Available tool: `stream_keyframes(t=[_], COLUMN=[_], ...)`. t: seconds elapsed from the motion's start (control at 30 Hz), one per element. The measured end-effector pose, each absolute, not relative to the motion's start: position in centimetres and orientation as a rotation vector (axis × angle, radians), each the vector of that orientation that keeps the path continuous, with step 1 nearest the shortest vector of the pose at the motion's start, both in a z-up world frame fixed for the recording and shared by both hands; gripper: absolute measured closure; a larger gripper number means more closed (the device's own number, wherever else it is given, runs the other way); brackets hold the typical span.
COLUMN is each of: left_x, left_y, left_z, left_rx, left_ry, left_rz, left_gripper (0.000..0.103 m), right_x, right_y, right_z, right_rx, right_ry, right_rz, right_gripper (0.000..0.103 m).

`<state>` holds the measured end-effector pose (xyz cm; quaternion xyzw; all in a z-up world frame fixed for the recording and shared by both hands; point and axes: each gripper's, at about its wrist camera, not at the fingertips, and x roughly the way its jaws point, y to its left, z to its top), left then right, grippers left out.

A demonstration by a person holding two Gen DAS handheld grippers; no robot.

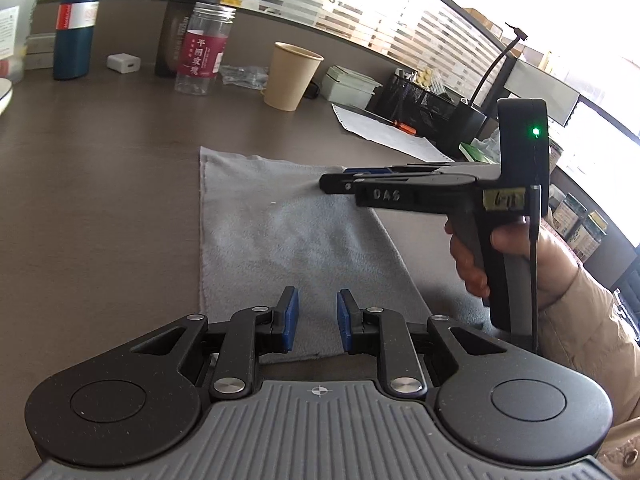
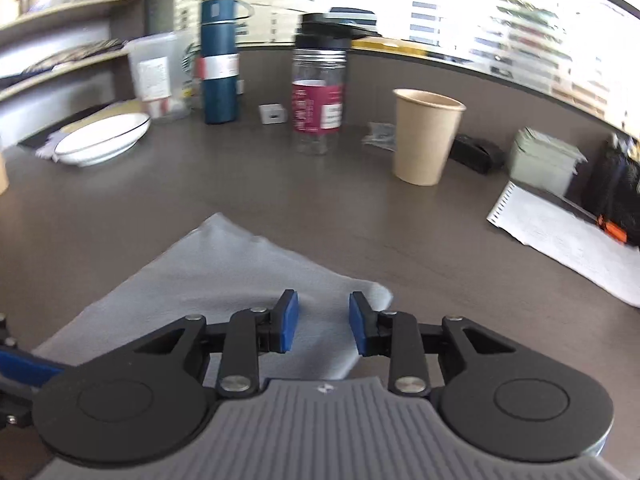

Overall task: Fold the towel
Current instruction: 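Move both open grippers over the grey towel edge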

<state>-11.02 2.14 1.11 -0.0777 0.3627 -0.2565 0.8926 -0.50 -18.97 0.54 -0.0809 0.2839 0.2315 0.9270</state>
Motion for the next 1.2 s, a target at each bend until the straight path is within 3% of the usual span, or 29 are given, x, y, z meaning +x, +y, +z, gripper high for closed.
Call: stream_keyframes(t=[0.73,1.0,1.2], left_x=[-8.2,-8.5,-3.6], left_y=[1.9,2.9,4.2], left_z=[1.2,2.7,4.0], left_rx=[-0.198,-0.201,-0.215], left_ry=[0.75,0.708,0.669], left_rz=[-0.485,-0.469,-0.4], left_gripper=[0.071,0.071,0.071], right_x=[-6.3,-5.7,-2.2], right_y=[-20.1,-21.4,-23.5], right_z=[0.5,1.4,2.2], right_rx=[-0.175,-0.124,-0.004], right_ry=[0.577,0.549,0.555], right_rz=[0.589,0.562,0.447], right_gripper=[0.071,0.071,0.071])
